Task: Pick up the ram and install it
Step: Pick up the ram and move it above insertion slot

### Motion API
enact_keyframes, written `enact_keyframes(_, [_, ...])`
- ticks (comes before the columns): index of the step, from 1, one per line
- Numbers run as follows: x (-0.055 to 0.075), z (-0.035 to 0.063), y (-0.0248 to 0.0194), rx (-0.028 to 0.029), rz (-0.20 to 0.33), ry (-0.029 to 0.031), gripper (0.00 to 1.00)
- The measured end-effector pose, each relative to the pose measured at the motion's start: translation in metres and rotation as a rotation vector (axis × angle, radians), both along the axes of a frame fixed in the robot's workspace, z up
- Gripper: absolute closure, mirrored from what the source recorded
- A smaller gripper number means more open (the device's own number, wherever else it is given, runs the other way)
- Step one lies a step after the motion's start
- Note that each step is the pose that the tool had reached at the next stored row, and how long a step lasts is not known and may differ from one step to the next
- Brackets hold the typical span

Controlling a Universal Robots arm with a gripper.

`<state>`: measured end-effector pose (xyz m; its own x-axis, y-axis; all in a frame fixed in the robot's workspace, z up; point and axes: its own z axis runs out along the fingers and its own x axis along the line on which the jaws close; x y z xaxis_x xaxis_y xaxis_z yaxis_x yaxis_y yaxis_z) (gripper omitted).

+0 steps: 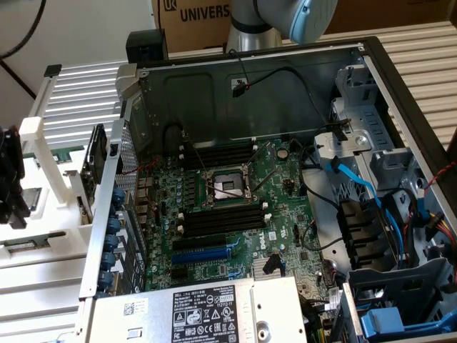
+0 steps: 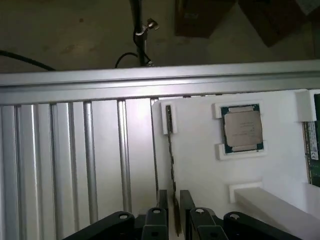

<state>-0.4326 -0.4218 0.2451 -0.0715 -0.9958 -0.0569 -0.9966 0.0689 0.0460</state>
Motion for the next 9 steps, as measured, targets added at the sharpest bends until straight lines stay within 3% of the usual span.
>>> enact_keyframes(3, [0.002,-0.0111,-0.0014,0.0024,0.037,0.0013,0.76])
enact_keyframes(5, [-0.004,-0.0183,-0.0015,0.0034,0.053,0.0013,0.76])
enact_keyframes(9, [-0.010,-0.0268,0.0032,0.0033,0.060,-0.0028,0.76])
